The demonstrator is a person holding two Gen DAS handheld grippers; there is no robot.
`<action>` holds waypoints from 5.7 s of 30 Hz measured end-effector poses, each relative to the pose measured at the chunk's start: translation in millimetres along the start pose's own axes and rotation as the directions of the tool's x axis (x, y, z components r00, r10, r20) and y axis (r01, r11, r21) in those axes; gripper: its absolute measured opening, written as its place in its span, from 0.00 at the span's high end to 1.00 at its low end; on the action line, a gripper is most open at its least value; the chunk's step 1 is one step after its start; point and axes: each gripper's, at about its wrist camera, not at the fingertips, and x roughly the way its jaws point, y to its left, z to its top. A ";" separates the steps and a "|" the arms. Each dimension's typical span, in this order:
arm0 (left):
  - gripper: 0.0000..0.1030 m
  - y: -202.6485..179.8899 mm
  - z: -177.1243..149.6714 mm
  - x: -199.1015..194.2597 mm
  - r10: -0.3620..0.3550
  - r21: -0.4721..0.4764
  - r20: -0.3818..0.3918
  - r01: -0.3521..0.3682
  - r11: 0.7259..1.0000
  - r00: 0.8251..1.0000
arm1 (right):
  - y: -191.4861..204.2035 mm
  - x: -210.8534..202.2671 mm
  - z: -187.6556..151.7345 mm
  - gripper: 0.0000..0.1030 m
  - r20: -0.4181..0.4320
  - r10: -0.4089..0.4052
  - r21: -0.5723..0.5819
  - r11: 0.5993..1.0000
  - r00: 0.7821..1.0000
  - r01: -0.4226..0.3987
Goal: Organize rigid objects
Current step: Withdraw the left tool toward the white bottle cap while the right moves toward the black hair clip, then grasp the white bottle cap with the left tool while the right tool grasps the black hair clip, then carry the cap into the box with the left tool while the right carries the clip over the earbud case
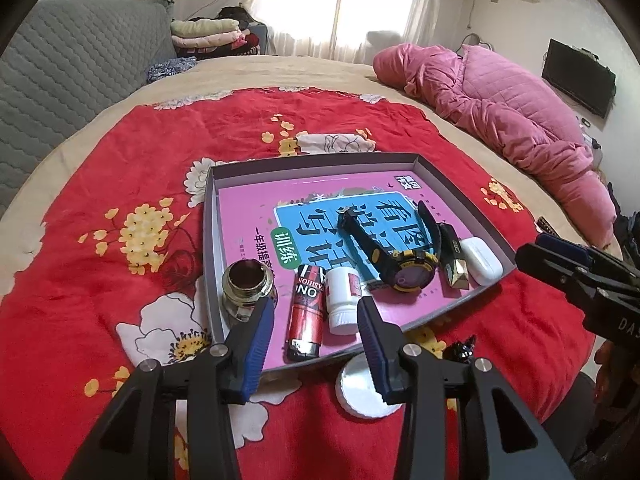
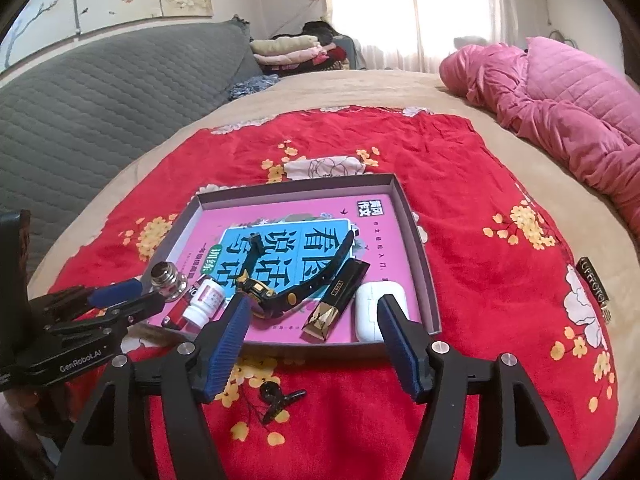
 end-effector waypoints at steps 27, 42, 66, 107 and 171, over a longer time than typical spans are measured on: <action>0.51 -8.1 -27.1 -23.9 -0.004 0.025 -0.049 0.005 1.000 0.999 | 16.8 -10.4 -39.8 0.31 -0.065 0.049 -0.061 0.997 0.997 -0.053; 0.51 -25.2 -46.8 -11.3 -0.062 0.049 -0.140 0.070 0.996 0.988 | 26.3 7.4 -63.3 0.31 -0.161 0.067 -0.081 0.993 0.985 -0.081; 0.51 -32.5 -54.9 24.3 -0.096 0.027 -0.213 0.104 0.994 0.972 | 20.0 43.0 -74.2 0.31 -0.250 0.062 -0.054 0.996 0.966 -0.078; 0.51 -30.0 -49.5 38.6 -0.122 -0.003 -0.166 0.123 0.992 0.979 | 13.4 42.5 -65.6 0.65 -0.161 0.097 -0.079 0.991 0.982 -0.111; 0.51 22.8 -14.0 31.4 -0.092 -0.081 0.015 0.093 0.992 0.996 | -35.2 39.7 -6.1 0.65 -0.003 -0.076 0.022 0.997 0.997 0.076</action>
